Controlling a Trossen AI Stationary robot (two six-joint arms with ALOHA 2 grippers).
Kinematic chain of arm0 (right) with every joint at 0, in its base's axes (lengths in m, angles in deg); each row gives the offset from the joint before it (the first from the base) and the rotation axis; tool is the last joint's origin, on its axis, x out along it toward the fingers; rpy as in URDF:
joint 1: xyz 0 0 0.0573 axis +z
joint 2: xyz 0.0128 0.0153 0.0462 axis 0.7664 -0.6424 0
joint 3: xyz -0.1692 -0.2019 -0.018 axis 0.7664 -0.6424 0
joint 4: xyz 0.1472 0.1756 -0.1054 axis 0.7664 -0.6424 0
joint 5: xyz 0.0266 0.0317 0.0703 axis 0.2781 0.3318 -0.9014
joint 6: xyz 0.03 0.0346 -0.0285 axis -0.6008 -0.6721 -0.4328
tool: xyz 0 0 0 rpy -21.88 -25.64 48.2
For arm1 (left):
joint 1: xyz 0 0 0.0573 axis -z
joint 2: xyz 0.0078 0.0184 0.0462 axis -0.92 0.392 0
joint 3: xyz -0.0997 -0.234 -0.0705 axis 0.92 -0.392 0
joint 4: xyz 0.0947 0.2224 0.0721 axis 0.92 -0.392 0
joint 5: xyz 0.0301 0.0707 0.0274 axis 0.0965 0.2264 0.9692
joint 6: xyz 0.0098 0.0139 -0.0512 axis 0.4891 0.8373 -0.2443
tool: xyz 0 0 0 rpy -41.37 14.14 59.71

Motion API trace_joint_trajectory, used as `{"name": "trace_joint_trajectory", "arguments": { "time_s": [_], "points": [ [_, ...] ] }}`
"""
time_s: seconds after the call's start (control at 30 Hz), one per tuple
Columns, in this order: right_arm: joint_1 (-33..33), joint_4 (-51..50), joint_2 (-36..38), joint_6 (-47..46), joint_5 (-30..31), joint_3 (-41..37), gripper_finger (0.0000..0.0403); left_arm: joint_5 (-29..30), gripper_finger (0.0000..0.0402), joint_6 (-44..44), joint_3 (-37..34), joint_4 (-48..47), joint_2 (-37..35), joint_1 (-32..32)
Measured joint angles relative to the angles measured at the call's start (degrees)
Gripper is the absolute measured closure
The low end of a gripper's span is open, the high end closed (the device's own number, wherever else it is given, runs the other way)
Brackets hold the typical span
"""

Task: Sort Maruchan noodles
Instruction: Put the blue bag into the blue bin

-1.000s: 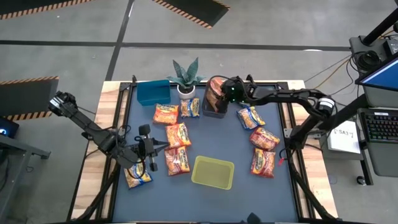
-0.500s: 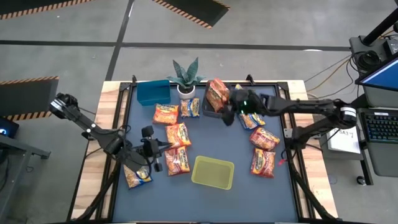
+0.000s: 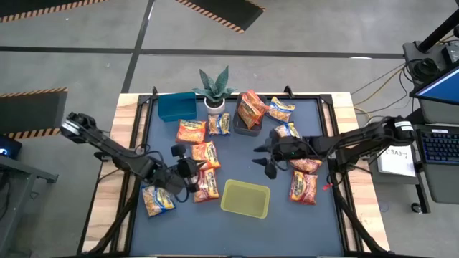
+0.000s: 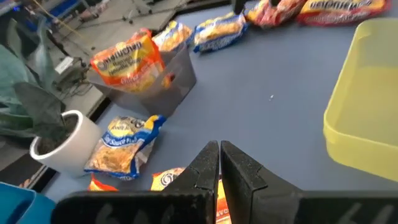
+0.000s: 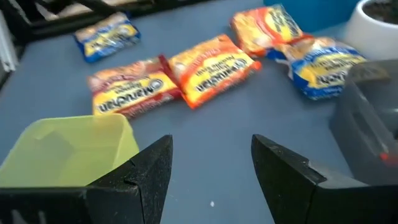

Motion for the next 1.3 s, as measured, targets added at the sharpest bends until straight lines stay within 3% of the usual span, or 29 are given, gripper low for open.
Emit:
{"name": "trace_joint_trajectory", "arguments": {
  "time_s": [0.23, 0.37, 0.63, 0.77, 0.87, 1.1, 1.3],
  "points": [
    [0.6, 15.6, 0.0, 0.6, 0.0, -7.7, 0.0197, -11.6, 0.0402, 3.7, 0.0, 1.8, 2.4, -6.0],
    [0.6, 16.3, 0.0, 0.5, 0.1, -8.8, 0.0197, -17.7, 0.0402, 9.7, 0.0, 4.1, 3.9, -10.2],
    [0.6, 16.1, 0.0, 2.8, 0.0, -8.8, 0.0197, -21.2, 0.0398, 23.8, 0.0, 8.3, 5.3, -22.6],
    [0.6, 16.1, 0.0, 4.1, 0.0, -8.8, 0.0197, -32.4, 0.0364, 25.3, 0.1, 10.7, 6.5, -31.8],
    [0.5, 16.1, 0.0, 5.2, 0.0, -8.9, 0.0197, -36.5, 0.0322, 27.1, 0.1, 13.2, 9.0, -37.3],
    [0.5, 16.0, 0.0, 7.8, 0.0, -9.4, 0.0197, -37.8, 0.0231, 31.9, 0.1, 19.7, 17.6, -42.0],
    [0.4, 16.0, 0.0, 6.8, 0.0, -9.8, 0.0197, -36.4, 0.0209, 32.8, 0.1, 22.0, 21.2, -42.1]
  ]
}}
